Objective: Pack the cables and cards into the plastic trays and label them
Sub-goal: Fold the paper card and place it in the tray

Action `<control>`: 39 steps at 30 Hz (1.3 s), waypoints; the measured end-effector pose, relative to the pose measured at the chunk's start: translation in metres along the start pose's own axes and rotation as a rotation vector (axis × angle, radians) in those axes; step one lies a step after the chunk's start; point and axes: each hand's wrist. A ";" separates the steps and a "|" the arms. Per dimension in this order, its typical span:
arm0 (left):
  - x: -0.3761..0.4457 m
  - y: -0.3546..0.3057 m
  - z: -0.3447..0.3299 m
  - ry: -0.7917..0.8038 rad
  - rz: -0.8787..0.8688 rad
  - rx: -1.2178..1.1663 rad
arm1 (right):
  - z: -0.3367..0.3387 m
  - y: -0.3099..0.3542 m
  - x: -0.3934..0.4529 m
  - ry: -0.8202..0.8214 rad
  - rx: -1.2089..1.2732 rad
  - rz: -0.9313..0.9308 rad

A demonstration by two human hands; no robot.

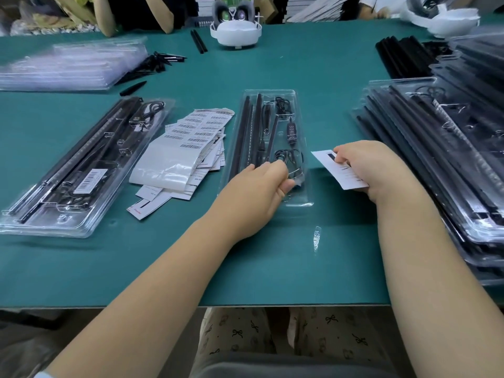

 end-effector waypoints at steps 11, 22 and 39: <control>0.002 0.001 0.000 0.031 0.015 -0.010 | -0.031 -0.016 -0.004 0.216 0.011 0.327; 0.000 0.005 0.001 -0.095 -0.041 -0.043 | -0.027 -0.016 0.003 0.157 -0.354 0.497; 0.001 0.008 -0.002 -0.020 -0.094 0.119 | -0.013 -0.016 0.012 0.408 -0.479 0.382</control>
Point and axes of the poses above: each hand's wrist, its own x-axis towards the middle knuckle, its own z-axis out of the back of the hand, y = z × x, and after that the axes turned 13 degrees about x, right-handed
